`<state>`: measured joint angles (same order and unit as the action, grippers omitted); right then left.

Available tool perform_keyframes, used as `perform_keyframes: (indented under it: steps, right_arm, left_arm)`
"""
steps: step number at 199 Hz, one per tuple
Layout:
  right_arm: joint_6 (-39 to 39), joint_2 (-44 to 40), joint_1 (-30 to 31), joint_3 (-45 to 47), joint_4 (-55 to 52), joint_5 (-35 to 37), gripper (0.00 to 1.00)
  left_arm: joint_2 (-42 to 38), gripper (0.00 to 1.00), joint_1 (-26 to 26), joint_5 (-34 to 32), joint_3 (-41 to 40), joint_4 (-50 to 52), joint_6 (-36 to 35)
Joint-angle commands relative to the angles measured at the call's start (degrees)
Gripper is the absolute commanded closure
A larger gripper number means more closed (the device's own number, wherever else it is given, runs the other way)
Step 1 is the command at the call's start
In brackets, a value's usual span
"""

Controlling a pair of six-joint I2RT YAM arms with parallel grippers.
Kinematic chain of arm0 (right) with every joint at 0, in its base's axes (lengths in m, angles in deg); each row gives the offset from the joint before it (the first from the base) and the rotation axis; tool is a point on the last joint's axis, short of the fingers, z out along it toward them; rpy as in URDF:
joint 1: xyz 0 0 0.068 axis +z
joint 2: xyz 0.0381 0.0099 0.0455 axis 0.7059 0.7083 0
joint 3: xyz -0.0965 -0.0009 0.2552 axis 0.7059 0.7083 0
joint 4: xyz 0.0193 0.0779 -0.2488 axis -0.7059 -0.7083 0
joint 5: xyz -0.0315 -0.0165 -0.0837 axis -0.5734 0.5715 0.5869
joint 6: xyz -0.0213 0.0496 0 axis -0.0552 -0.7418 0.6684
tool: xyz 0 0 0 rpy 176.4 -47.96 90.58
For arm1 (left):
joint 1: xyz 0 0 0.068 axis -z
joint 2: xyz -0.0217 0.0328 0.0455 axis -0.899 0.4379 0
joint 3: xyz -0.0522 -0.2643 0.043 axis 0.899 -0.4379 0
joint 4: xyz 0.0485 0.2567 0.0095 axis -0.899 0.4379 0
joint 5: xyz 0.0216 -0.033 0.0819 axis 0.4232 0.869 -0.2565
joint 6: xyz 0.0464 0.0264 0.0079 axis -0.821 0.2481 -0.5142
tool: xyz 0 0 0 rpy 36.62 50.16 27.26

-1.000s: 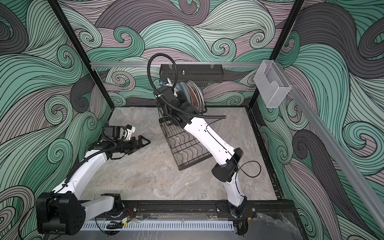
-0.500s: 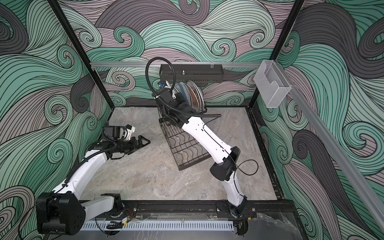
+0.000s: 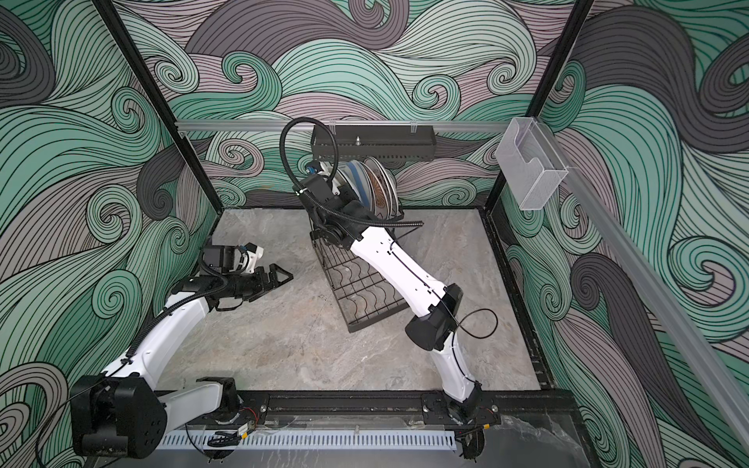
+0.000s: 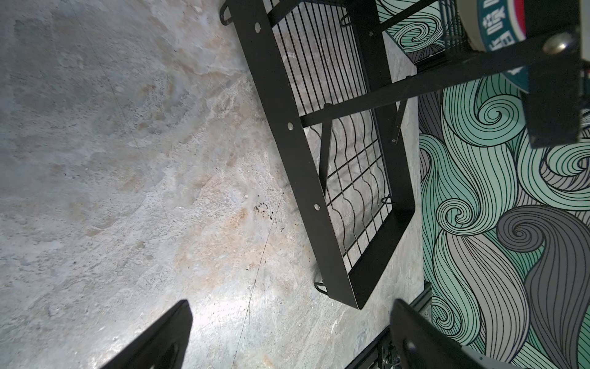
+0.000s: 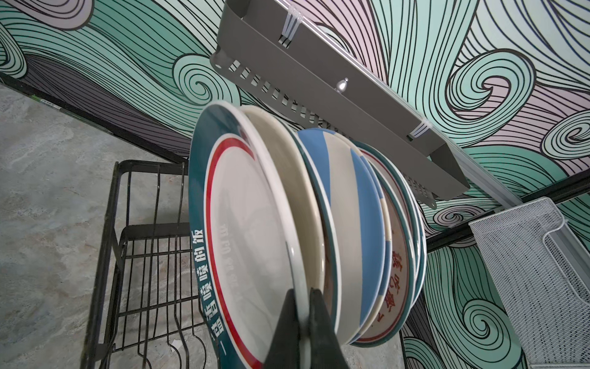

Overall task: Load plates into a dish rack
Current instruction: Place the plate on the dish rack.

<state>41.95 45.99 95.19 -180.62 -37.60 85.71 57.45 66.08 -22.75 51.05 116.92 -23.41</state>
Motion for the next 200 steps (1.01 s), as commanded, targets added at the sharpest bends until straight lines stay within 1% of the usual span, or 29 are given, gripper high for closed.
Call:
perform_keyframes:
  steps: [1,61,66,98,134,153,166,180,190,200]
  right_arm:
    - [-0.68,1.43,-0.44,-2.17,1.05,1.36,1.00]
    - [-2.22,3.55,-1.94,-4.08,-1.23,-0.15,1.00]
    - [-2.13,3.52,-2.00,-4.25,-1.37,-0.33,0.97]
    - [-2.00,2.83,-1.95,-5.92,-1.89,-2.08,0.70]
    - [-2.27,1.29,-1.86,-8.08,-4.49,-3.59,0.56]
    - [-2.98,-1.65,-1.86,-7.55,-6.13,-5.48,0.45]
    - [-3.15,-5.26,-2.02,-4.94,-6.52,-6.48,0.38]
    - [-3.34,-10.49,-2.74,-0.15,-6.56,-8.23,0.33]
    - [-3.91,-14.94,-3.97,4.37,-6.36,-9.61,0.31]
    - [-4.61,-19.80,-5.87,9.81,-5.74,-11.77,0.29]
  left_arm:
    - [-1.00,0.01,0.33,-0.57,-0.08,0.65,-0.76]
    - [-1.35,0.02,0.33,-2.18,0.65,2.50,-1.79]
    - [-1.35,0.01,0.27,-2.20,0.66,2.54,-1.79]
    - [-1.26,0.01,0.32,-3.13,1.31,3.04,-2.23]
    - [-1.74,0.01,0.24,-5.99,2.41,4.41,-3.23]
    - [-1.96,0.01,0.24,-7.43,3.06,4.69,-3.60]
    - [-2.27,0.02,0.20,-9.46,3.81,5.45,-3.81]
    - [-3.07,0.01,0.24,-12.62,4.56,5.99,-4.09]
    - [-3.96,0.01,0.24,-15.78,5.01,5.77,-4.53]
    - [-5.01,0.02,0.24,-20.63,5.02,4.25,-3.95]
